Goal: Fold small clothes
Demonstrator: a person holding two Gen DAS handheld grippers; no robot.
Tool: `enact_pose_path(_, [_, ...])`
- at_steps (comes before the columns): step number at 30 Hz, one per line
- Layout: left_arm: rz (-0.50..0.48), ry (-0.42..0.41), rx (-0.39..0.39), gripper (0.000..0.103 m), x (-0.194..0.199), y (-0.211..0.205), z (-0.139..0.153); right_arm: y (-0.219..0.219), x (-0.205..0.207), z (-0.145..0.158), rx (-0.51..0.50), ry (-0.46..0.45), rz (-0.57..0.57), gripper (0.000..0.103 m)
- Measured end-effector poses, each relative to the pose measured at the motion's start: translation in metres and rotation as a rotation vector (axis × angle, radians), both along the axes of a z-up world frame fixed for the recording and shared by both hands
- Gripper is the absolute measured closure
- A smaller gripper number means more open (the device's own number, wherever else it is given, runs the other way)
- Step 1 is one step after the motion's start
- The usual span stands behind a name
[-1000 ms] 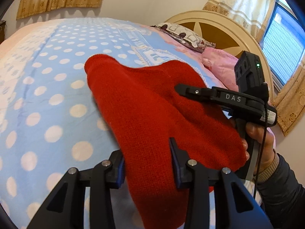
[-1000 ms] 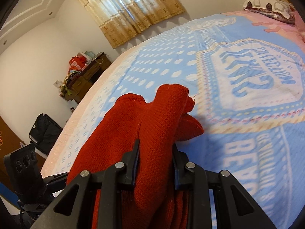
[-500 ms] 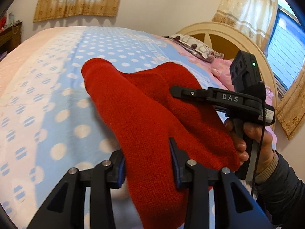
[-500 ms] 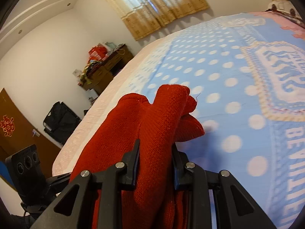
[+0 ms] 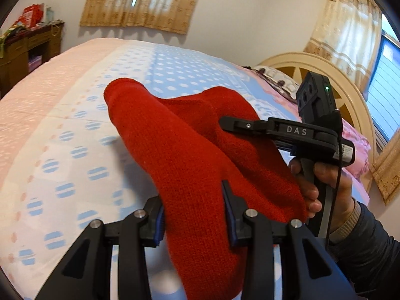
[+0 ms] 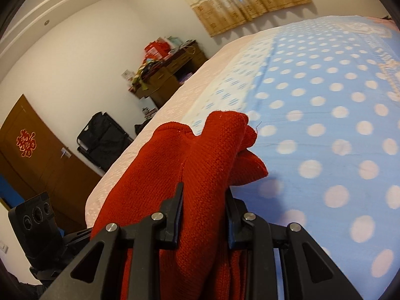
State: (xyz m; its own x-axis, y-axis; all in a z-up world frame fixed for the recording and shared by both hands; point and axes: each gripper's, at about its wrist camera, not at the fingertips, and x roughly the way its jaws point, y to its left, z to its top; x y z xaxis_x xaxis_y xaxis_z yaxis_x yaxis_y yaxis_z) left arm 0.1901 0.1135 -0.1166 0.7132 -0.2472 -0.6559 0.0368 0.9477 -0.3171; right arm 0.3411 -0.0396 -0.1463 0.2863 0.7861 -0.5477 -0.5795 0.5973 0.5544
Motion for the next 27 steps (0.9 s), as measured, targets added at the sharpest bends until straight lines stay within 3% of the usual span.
enact_pose_path(27, [0.196,-0.016,0.019,0.064,-0.047,0.048,-0.006,0.121,-0.024,-0.004,-0.018,0.008,0.186,0.076])
